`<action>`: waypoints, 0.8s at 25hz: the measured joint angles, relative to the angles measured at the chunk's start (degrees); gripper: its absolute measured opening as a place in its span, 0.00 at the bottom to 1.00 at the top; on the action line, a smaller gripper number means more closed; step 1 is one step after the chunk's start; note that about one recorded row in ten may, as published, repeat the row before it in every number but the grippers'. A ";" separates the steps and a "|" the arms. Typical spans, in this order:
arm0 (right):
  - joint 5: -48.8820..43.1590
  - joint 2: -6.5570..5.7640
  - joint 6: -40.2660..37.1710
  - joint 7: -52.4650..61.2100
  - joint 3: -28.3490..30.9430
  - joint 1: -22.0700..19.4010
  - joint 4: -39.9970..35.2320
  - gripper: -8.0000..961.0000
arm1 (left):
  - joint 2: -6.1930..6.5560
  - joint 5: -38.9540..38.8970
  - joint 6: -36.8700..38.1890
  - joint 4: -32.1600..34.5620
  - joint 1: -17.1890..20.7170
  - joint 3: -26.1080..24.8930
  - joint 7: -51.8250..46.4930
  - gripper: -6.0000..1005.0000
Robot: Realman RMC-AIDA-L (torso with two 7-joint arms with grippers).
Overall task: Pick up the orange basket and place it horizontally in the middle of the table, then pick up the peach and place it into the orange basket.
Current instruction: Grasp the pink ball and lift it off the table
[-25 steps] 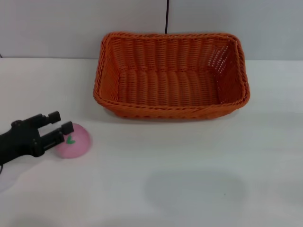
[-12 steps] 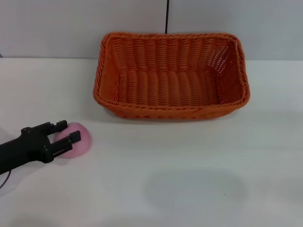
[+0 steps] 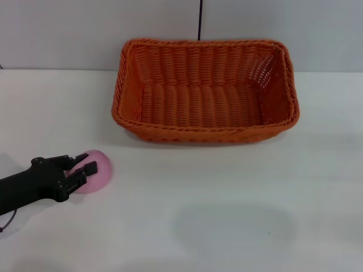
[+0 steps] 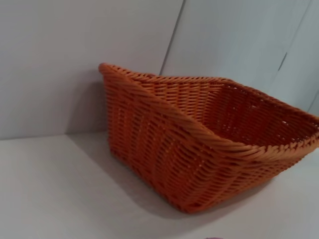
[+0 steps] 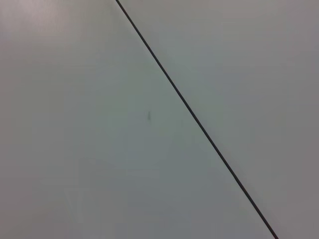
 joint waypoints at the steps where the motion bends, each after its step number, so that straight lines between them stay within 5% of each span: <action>1: 0.00 -0.02 0.00 -0.03 0.00 0.00 0.07 0.57 | -0.06 0.05 -0.57 -0.30 0.14 -0.10 0.00 0.27; 14: -0.09 -0.03 0.02 -0.32 0.00 -0.43 0.96 0.57 | -0.02 -0.46 -4.59 -0.39 0.68 -4.82 0.70 0.18; 16: -0.09 -0.03 0.02 -0.35 0.00 -0.47 0.96 0.57 | -0.30 -0.45 -11.71 -0.41 1.04 -14.58 1.35 0.16; 20: -0.09 -0.05 0.08 -0.37 0.00 -0.63 0.96 0.57 | 0.29 -0.04 -13.05 -0.41 1.08 -15.01 1.43 0.07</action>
